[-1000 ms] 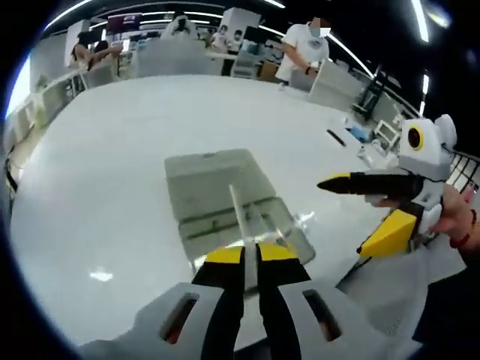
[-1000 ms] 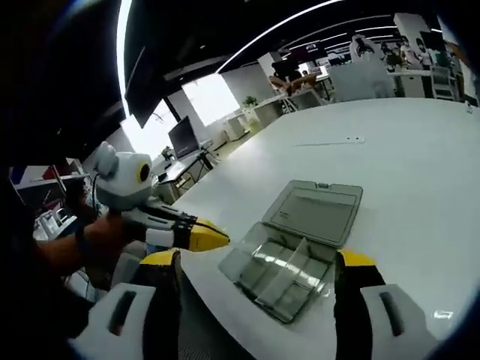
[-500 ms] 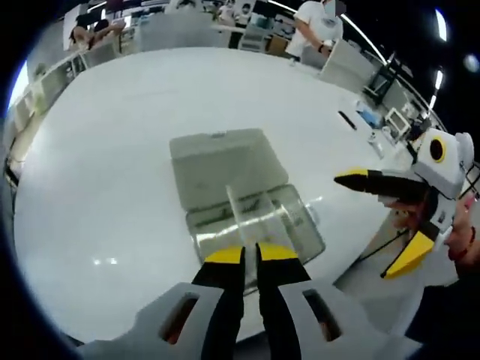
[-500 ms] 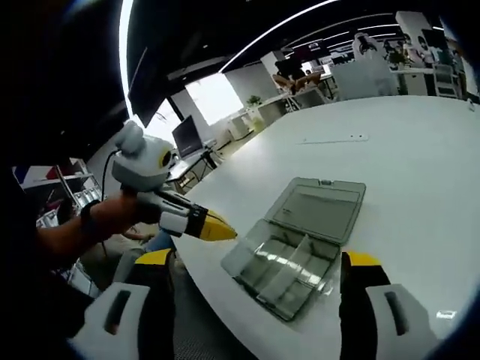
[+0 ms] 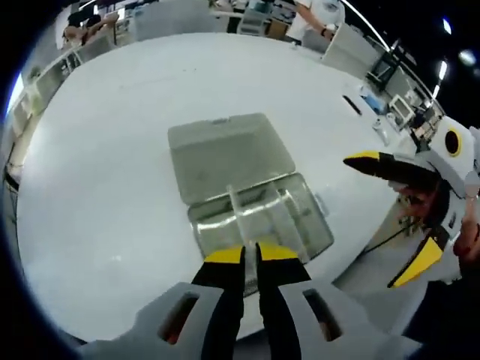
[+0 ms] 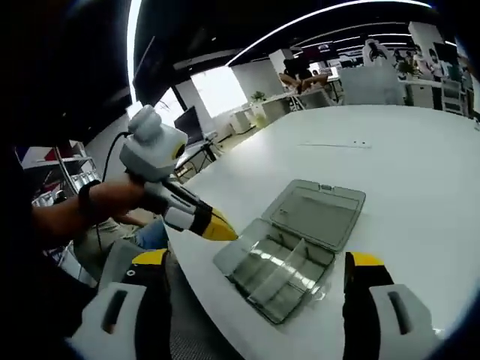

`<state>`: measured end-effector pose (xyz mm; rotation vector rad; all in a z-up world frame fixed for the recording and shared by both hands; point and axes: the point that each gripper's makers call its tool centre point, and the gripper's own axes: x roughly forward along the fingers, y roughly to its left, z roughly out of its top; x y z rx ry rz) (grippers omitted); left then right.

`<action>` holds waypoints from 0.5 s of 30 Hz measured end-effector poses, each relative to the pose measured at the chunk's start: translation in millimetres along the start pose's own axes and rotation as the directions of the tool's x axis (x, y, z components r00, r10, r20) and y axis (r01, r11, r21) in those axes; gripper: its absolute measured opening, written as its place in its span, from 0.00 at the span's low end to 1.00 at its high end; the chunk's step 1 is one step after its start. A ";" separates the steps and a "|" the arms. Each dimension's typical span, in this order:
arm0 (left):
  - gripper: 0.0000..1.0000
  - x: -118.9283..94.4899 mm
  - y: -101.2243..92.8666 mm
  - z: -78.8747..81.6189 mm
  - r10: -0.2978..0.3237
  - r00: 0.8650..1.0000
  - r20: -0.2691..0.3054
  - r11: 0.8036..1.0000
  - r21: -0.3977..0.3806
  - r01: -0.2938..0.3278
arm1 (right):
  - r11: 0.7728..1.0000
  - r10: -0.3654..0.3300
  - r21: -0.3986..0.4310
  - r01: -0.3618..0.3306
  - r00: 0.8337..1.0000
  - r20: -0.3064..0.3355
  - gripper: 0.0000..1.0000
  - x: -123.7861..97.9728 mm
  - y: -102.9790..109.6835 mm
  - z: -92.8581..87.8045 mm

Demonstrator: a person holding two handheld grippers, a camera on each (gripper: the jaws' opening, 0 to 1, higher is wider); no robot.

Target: Insert the divider into the dual guide fixture by aligning both edges with the guide slots and pushing it downward to the bottom, including one-sided entry, uneven engagement, binding, and posture correction.

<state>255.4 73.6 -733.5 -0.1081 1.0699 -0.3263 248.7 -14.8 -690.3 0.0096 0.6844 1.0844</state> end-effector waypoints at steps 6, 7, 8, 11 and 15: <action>0.04 4.5 3.8 -1.4 -0.005 0.999 -0.039 1.000 -0.021 0.004 | 1.000 -0.001 -0.017 0.001 1.000 -0.006 0.98 1.7 -2.2 1.7; 0.04 5.1 4.2 -1.7 -0.005 0.999 -0.044 1.000 -0.022 0.004 | 1.000 0.000 -0.009 0.000 1.000 -0.004 0.98 1.9 -3.3 2.2; 0.04 5.8 4.7 -2.7 -0.004 0.999 -0.053 1.000 -0.029 0.003 | 1.000 -0.001 -0.007 0.001 1.000 -0.005 0.97 2.2 -3.9 2.1; 0.04 8.2 5.8 -3.5 0.003 0.998 -0.069 0.999 -0.038 -0.006 | 1.000 -0.014 0.008 0.014 1.000 -0.018 0.97 3.5 -9.1 -0.5; 0.04 11.4 5.2 -3.6 0.013 0.996 -0.087 0.999 -0.046 -0.017 | 1.000 -0.008 0.017 0.008 1.000 -0.015 0.97 3.4 -9.9 -0.9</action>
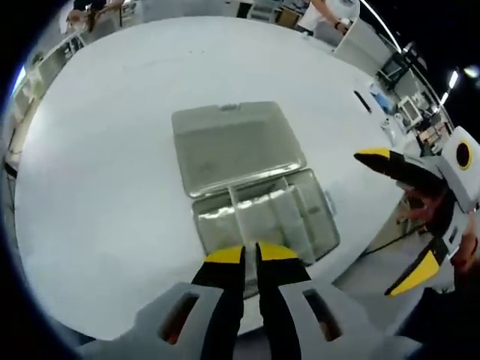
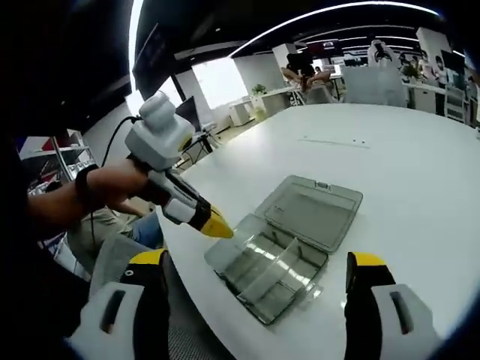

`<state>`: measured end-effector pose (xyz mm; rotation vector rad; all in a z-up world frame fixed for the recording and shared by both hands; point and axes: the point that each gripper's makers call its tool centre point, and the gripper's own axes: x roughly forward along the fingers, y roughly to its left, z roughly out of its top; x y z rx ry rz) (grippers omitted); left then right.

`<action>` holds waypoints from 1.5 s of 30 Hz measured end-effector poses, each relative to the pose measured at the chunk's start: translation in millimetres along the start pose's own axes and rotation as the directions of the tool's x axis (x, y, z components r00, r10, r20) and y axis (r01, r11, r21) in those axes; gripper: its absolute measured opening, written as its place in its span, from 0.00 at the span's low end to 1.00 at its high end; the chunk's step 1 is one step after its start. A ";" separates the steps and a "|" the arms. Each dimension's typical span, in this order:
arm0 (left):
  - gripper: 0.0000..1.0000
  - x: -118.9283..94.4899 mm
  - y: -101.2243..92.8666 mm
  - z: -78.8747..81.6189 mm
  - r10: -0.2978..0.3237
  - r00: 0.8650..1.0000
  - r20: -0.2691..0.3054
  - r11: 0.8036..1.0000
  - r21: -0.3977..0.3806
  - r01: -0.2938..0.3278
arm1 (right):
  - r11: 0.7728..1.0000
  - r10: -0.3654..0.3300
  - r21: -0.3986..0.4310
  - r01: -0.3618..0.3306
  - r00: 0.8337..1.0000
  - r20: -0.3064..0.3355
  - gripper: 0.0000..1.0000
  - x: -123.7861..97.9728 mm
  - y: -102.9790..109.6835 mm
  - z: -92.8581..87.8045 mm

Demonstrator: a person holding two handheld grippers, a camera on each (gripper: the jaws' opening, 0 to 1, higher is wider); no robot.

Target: Insert the divider into the dual guide fixture by aligning both edges with the guide slots and pushing it downward to the bottom, including one-sided entry, uneven engagement, binding, and posture correction.

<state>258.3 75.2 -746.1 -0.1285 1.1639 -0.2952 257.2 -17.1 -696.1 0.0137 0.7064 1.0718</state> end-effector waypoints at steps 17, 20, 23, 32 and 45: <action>0.03 12.7 3.4 -0.6 0.019 0.999 -0.046 0.999 -0.029 -0.020 | 0.999 0.023 -0.022 -0.024 0.999 -0.031 0.97 9.3 -2.1 -5.2; 0.03 13.6 -0.9 -0.5 0.003 0.999 -0.046 0.999 -0.042 -0.005 | 1.000 0.021 -0.022 -0.022 0.999 -0.037 0.97 9.8 -2.7 -6.6; 0.03 16.8 0.1 -2.2 0.025 0.998 -0.056 0.999 -0.021 -0.026 | 1.000 0.020 -0.015 -0.021 0.999 -0.040 0.97 8.7 -3.5 -9.1; 0.03 19.8 -0.4 -3.8 0.054 0.996 -0.070 0.998 0.020 -0.053 | 1.000 0.014 0.003 -0.014 0.999 -0.038 0.96 5.8 -6.1 -11.3; 0.03 21.1 0.9 -4.5 0.072 0.995 -0.070 0.997 0.018 -0.071 | 1.000 0.017 0.010 -0.017 0.999 -0.032 0.96 6.6 -5.3 -9.4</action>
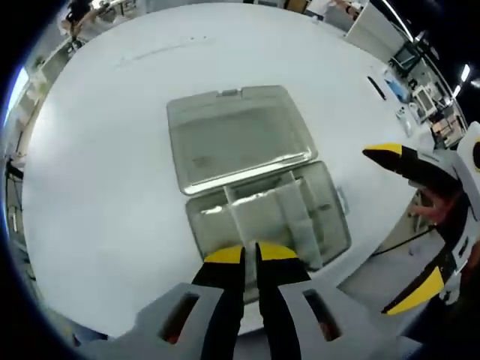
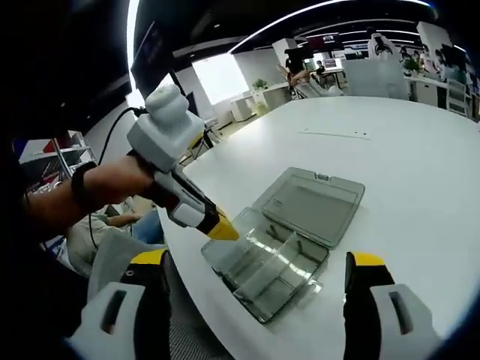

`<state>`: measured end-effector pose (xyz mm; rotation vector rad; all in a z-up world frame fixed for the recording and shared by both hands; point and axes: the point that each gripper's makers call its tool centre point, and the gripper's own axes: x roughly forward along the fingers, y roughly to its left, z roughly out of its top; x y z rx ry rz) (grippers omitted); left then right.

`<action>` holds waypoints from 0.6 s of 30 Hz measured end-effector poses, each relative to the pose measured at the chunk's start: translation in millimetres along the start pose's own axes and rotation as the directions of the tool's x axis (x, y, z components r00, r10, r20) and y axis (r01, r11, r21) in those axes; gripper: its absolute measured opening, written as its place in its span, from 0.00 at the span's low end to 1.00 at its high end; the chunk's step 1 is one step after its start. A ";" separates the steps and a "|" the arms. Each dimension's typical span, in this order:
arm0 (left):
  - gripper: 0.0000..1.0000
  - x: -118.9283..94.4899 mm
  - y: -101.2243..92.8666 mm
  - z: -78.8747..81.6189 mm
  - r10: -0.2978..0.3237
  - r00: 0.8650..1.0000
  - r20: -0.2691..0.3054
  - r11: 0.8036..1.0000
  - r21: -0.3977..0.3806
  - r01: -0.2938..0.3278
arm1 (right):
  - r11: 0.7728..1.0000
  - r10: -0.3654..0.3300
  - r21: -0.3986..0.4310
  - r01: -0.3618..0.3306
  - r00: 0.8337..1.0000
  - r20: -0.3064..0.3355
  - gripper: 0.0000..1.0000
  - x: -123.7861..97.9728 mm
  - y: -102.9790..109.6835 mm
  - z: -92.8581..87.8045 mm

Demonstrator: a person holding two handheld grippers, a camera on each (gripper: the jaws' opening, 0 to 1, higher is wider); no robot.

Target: Insert the divider into the dual guide fixture by aligning both edges with the guide slots and pushing it downward to the bottom, including one-sided entry, uneven engagement, binding, and posture correction.

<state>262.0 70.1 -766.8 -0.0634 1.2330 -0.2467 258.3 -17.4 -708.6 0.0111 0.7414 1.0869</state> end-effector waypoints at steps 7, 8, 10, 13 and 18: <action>0.03 -0.8 -0.9 0.1 0.000 1.000 0.005 1.000 0.007 -0.001 | 1.000 0.001 0.004 -0.001 1.000 -0.002 0.96 -0.5 0.7 -1.6; 0.03 -0.9 -1.3 0.1 0.000 1.000 0.007 1.000 0.005 0.000 | 1.000 0.002 0.007 -0.002 1.000 -0.003 0.96 -0.4 0.9 -1.7; 0.03 -1.0 -1.0 0.2 0.005 1.000 0.008 1.000 0.009 -0.006 | 1.000 0.004 0.008 -0.004 1.000 -0.005 0.96 -0.3 1.3 -2.1; 0.03 0.5 -1.3 0.7 0.002 1.000 0.005 1.000 0.009 -0.002 | 1.000 0.008 0.010 -0.008 1.000 -0.002 0.95 -0.2 2.7 -1.3; 0.03 1.4 -0.7 0.2 0.004 1.000 0.004 1.000 0.010 -0.004 | 1.000 0.008 0.013 -0.008 1.000 0.000 0.95 -0.5 3.2 -1.1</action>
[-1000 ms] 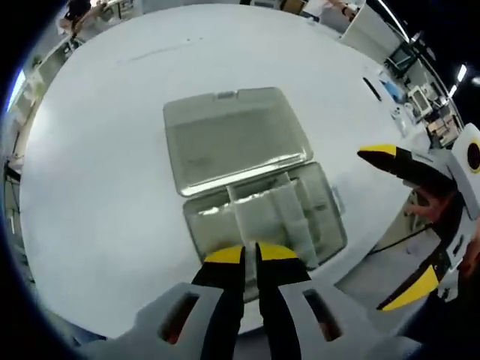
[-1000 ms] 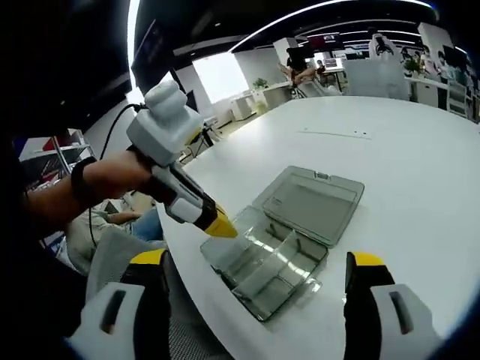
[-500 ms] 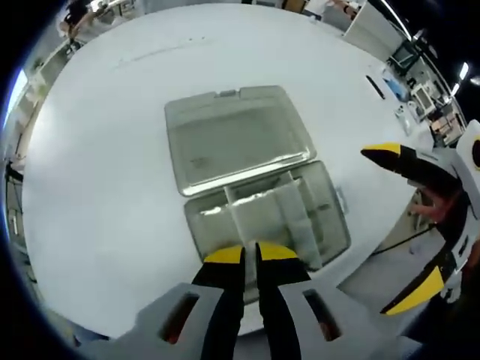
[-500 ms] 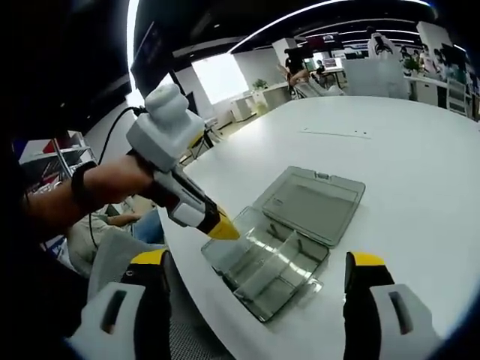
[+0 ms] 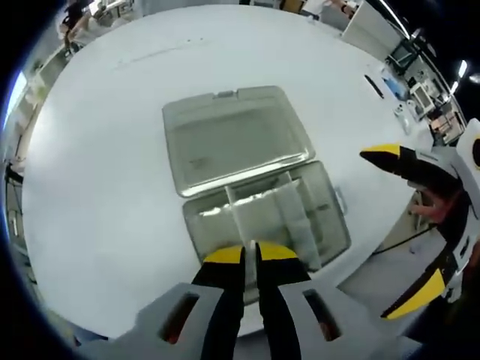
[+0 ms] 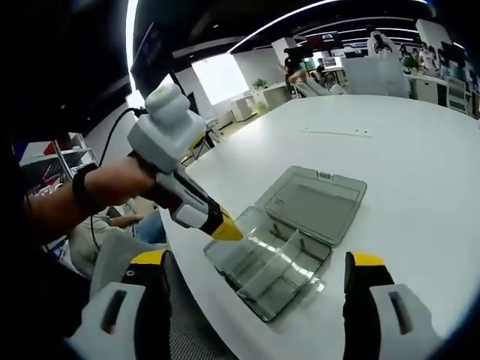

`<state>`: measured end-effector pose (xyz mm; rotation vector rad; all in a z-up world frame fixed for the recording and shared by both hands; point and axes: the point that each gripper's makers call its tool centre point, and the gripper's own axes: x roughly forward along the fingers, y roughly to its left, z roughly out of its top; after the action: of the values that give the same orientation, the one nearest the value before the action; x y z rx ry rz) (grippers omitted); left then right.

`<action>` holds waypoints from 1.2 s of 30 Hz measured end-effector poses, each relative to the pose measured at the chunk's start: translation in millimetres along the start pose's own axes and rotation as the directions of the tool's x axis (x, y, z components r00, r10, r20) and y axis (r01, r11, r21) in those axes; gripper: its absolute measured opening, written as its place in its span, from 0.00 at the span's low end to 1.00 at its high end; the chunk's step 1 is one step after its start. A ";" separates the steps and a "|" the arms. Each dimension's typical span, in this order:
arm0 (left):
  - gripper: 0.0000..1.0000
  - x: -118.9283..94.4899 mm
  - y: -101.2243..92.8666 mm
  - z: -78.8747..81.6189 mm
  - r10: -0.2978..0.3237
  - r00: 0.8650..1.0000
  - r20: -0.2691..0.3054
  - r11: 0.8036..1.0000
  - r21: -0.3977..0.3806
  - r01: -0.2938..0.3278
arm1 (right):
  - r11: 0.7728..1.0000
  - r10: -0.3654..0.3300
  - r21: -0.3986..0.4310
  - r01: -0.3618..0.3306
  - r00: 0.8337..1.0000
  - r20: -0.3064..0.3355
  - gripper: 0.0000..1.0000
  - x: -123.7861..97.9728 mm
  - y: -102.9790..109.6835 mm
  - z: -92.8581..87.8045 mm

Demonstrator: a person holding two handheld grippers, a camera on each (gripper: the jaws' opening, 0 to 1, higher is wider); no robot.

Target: Insert the divider into the dual guide fixture by aligning both edges with the guide slots and pushing it downward to the bottom, including one-sided entry, uneven engagement, binding, and posture correction.

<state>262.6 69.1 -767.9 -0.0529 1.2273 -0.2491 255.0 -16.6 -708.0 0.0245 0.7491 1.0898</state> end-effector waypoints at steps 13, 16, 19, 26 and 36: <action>0.04 2.7 -1.7 0.9 -0.006 1.000 0.000 1.000 -0.002 0.006 | 1.000 0.001 -0.008 -0.001 1.000 -0.009 0.96 -0.4 0.9 -1.6; 0.04 3.7 -2.4 1.4 -0.007 1.000 0.002 1.000 -0.003 0.007 | 1.000 0.004 -0.005 -0.004 1.000 0.001 0.96 -1.2 2.1 0.6; 0.04 7.9 -3.6 1.1 -0.010 1.000 0.005 1.000 -0.002 0.010 | 1.000 0.002 -0.007 -0.002 1.000 -0.001 0.96 -1.3 2.2 0.6; 0.05 15.8 -5.8 0.0 -0.012 1.000 -0.007 1.000 0.006 0.013 | 1.000 -0.007 -0.003 0.007 1.000 0.003 0.95 -5.4 0.7 -0.1; 0.05 21.4 -4.8 -2.3 -0.028 1.000 -0.013 1.000 -0.012 0.028 | 1.000 -0.010 -0.002 0.010 1.000 0.002 0.95 -5.9 0.4 -0.4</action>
<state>266.4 60.0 -787.6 -0.0790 1.2424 -0.2667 253.1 -21.3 -705.0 0.0203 0.7457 1.0809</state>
